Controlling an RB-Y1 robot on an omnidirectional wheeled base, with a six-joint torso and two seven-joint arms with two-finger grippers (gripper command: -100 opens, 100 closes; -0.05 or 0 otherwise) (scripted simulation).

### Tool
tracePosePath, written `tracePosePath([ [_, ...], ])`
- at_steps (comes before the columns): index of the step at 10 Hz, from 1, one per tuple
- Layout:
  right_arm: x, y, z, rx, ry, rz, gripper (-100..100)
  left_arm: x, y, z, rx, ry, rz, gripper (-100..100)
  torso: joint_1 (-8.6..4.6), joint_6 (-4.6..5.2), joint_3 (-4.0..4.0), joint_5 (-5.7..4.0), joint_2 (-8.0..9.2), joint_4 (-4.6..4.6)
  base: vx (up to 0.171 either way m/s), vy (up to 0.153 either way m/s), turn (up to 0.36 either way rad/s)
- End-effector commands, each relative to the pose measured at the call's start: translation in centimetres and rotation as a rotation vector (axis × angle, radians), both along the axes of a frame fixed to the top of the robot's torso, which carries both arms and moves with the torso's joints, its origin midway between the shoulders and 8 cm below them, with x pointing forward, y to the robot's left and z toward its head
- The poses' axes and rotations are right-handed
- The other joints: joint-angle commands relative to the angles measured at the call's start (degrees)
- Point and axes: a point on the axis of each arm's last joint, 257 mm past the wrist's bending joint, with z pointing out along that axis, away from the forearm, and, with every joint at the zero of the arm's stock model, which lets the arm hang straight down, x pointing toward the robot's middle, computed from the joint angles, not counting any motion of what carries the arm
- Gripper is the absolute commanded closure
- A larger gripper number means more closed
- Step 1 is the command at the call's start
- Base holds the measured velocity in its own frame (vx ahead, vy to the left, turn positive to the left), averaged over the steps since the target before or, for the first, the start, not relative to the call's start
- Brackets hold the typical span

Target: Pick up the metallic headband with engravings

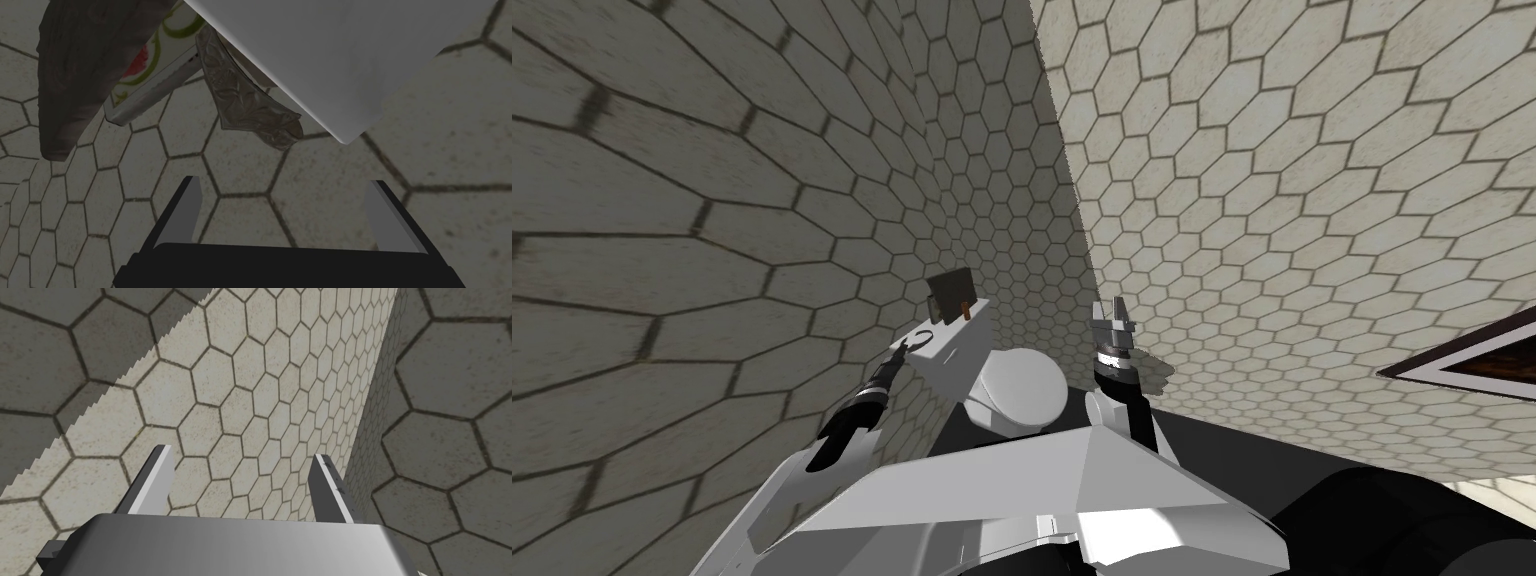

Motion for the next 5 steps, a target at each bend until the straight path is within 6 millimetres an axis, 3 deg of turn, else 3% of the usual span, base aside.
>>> tracePosePath([
  [1, 0.0, 0.0, 0.0, 0.0, 0.0, 0.0, 0, 0.0, 0.0, 0.0, 0.0, 0.0, 0.0, -100, 0.0, 0.0, 0.0, 0.0, 0.0, 0.0, 0.004, 0.012, -0.033],
  [5, 0.0, 0.0, 0.0, 0.0, 0.0, 0.0, 0, 0.0, 0.0, 0.0, 0.0, 0.0, 0.0, -100, -0.08, -0.01, 0.01, -0.02, 0.03, 0.01, -0.001, -0.006, 0.011],
])
